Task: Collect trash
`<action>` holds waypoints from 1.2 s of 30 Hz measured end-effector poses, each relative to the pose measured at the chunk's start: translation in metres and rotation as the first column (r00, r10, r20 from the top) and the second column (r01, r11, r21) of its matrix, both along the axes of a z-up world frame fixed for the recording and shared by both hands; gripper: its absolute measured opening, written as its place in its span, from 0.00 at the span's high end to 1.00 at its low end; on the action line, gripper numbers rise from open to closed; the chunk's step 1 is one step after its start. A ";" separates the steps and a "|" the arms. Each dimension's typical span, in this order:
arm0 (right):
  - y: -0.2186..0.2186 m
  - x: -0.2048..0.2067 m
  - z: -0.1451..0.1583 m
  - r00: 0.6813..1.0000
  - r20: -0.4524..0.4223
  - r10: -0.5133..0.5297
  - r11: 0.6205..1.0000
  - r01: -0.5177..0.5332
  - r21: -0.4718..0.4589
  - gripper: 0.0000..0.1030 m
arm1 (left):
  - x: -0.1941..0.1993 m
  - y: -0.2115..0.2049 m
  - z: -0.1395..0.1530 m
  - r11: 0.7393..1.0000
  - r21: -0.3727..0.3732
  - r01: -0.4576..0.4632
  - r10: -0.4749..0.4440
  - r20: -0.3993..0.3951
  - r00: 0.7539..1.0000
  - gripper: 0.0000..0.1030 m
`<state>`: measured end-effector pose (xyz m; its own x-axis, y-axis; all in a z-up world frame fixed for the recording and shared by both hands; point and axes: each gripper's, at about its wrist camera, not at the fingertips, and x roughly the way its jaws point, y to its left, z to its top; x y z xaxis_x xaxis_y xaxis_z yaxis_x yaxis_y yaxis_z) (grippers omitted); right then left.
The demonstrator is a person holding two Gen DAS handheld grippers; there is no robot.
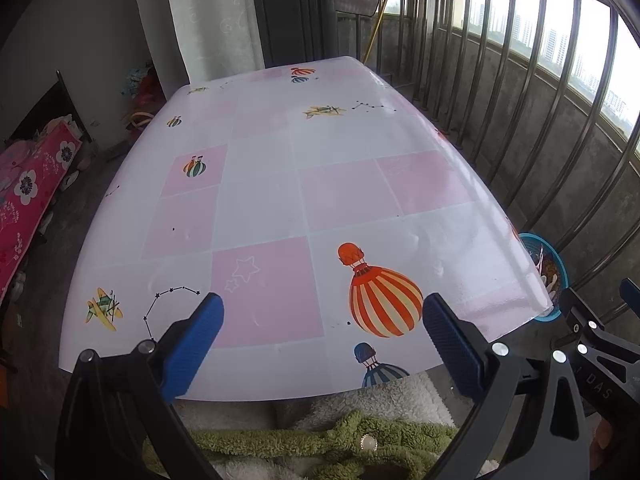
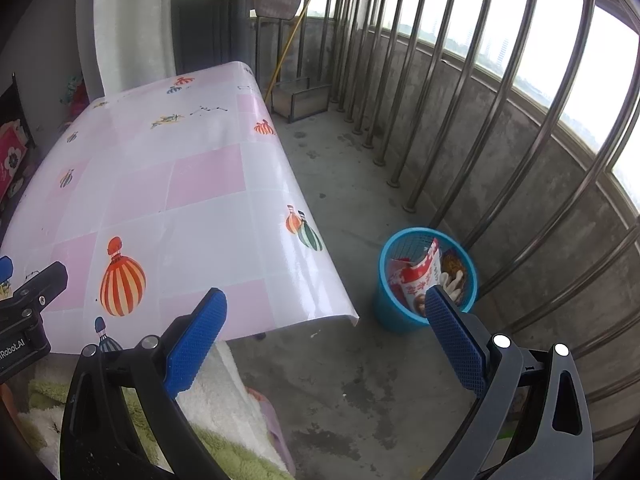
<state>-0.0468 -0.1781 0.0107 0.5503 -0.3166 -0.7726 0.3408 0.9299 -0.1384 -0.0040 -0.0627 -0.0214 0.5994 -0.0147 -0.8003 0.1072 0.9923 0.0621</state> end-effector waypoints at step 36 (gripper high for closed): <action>-0.001 -0.002 -0.002 1.000 0.001 -0.008 1.000 0.008 0.008 0.08 | 0.001 0.002 0.003 1.000 0.002 -0.016 0.016 0.008 1.000 0.05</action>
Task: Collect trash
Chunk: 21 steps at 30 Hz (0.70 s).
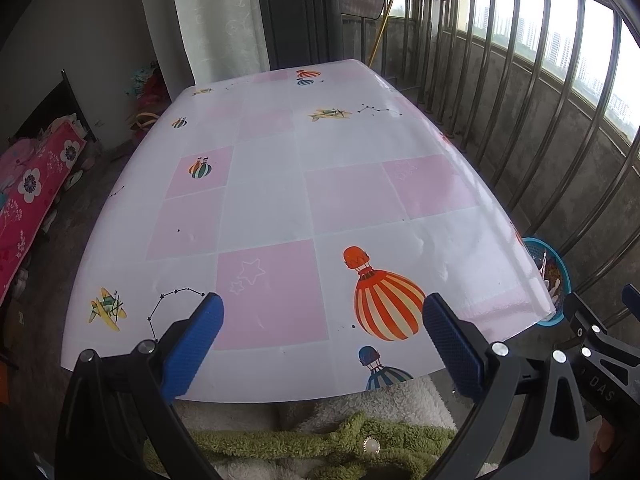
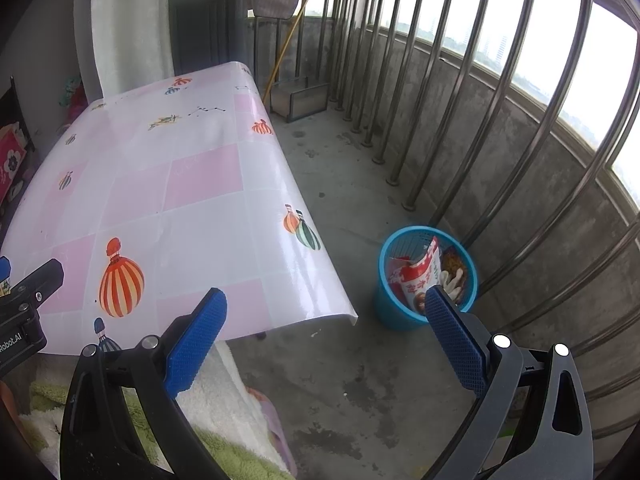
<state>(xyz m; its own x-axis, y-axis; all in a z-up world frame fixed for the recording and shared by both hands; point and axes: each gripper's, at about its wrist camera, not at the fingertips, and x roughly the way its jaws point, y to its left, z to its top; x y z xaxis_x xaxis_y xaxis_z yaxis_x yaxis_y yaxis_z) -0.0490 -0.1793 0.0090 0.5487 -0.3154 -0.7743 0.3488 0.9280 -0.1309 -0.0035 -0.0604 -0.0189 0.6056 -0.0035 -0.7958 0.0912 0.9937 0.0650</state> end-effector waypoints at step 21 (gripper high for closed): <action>-0.001 0.000 0.000 1.000 0.002 0.001 1.000 -0.001 0.001 0.08 | -0.001 -0.001 0.003 1.000 -0.001 -0.011 0.011 0.003 1.000 0.05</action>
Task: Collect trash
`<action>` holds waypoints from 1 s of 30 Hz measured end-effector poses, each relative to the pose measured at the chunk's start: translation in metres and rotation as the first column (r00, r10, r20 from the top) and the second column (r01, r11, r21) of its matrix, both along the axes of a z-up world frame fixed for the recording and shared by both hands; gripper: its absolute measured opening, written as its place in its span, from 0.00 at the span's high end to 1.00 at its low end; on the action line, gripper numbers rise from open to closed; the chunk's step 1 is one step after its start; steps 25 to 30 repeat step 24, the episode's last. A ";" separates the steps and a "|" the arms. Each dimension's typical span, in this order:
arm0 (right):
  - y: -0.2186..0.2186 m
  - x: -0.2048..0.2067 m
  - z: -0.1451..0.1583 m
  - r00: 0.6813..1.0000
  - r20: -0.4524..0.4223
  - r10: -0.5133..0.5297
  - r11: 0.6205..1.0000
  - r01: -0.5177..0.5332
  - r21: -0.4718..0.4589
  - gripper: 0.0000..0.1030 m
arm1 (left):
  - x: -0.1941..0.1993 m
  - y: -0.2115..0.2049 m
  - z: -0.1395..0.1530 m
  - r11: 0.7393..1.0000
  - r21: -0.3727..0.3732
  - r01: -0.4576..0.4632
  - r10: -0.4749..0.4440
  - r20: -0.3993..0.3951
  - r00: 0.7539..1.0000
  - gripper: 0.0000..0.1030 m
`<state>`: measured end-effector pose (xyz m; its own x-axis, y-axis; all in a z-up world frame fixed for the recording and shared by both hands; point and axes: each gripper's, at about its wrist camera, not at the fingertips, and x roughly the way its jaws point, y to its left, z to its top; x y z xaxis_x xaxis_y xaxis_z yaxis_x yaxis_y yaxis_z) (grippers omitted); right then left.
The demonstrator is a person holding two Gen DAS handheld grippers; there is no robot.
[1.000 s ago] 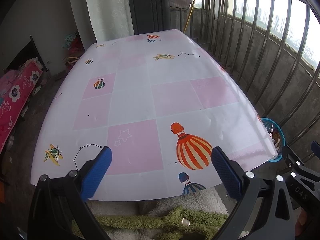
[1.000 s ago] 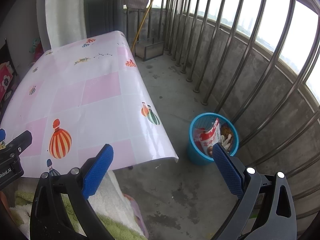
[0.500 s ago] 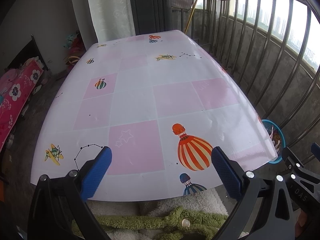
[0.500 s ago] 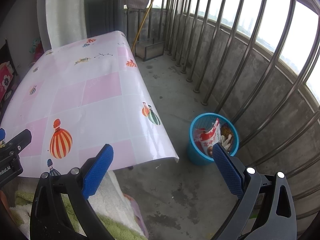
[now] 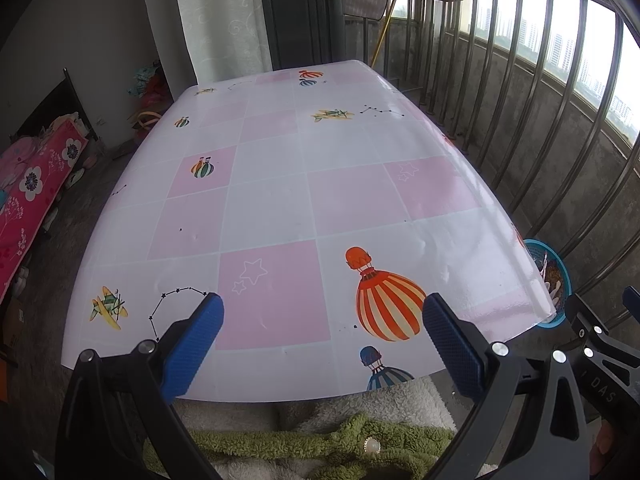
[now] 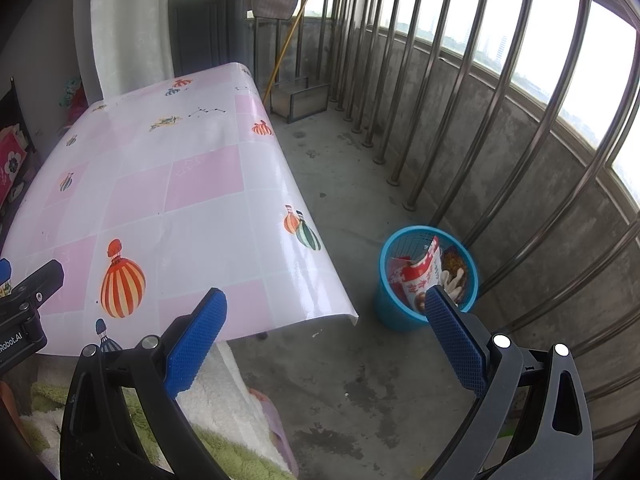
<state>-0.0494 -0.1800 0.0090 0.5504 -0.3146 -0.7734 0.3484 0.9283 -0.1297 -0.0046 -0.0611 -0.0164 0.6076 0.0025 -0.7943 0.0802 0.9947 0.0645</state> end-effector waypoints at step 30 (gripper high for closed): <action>0.000 -0.001 0.000 1.000 0.000 0.000 1.000 0.000 0.002 0.08 | -0.002 -0.001 -0.001 1.000 0.000 -0.005 0.005 0.002 1.000 0.06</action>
